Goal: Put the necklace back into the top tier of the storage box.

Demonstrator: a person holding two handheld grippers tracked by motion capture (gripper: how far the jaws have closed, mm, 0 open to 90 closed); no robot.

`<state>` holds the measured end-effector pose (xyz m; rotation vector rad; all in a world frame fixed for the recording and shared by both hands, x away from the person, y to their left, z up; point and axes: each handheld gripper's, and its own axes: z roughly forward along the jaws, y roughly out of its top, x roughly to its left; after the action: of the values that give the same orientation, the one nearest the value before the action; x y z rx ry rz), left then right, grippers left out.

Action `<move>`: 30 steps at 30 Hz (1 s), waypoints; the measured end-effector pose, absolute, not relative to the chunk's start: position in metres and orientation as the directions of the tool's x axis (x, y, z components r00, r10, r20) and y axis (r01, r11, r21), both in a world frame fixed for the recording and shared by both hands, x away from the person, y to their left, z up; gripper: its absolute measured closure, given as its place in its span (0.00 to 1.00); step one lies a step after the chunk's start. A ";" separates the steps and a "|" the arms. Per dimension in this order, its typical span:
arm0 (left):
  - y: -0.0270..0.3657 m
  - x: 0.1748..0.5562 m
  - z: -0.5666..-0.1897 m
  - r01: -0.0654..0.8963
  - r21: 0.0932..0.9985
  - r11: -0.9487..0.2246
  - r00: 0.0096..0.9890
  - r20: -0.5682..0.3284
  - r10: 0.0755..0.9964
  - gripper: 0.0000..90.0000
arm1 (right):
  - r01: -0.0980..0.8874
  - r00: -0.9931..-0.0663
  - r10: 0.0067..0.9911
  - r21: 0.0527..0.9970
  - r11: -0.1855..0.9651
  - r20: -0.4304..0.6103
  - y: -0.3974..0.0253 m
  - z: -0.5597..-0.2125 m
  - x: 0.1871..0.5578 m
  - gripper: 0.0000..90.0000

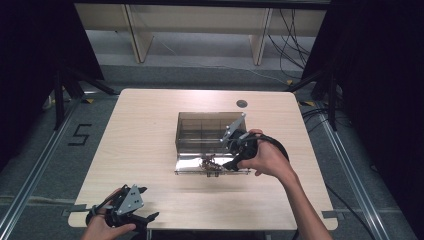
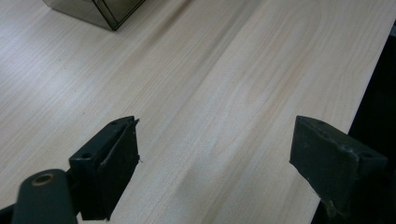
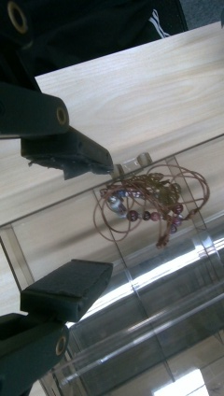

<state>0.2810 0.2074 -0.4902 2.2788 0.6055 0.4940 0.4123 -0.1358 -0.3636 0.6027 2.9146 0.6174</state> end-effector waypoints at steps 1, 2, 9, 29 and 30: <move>0.207 0.281 -0.490 0.279 0.723 -0.632 0.815 0.169 0.554 0.17 | 0.345 -0.922 0.387 0.413 0.843 -0.020 -0.137 -0.365 0.412 0.50; 0.207 0.281 -0.491 0.289 0.724 -0.626 0.815 0.157 0.558 0.17 | 0.358 -0.917 0.400 0.412 0.838 -0.017 -0.138 -0.366 0.410 0.50; 0.207 0.281 -0.490 0.280 0.726 -0.628 0.814 0.167 0.556 0.17 | 0.340 -0.923 0.384 0.433 0.835 -0.017 -0.146 -0.368 0.404 0.50; 0.208 0.281 -0.489 0.282 0.717 -0.638 0.812 0.176 0.556 0.17 | 0.319 -0.928 0.371 0.462 0.828 -0.024 -0.154 -0.380 0.375 0.47; 0.208 0.281 -0.489 0.279 0.720 -0.635 0.810 0.179 0.558 0.17 | 0.314 -0.930 0.368 0.468 0.826 -0.025 -0.155 -0.381 0.374 0.46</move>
<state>0.2810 0.2077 -0.4892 2.2803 0.6129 0.5083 0.3744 -0.1545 -0.3807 0.5415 2.8920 0.7115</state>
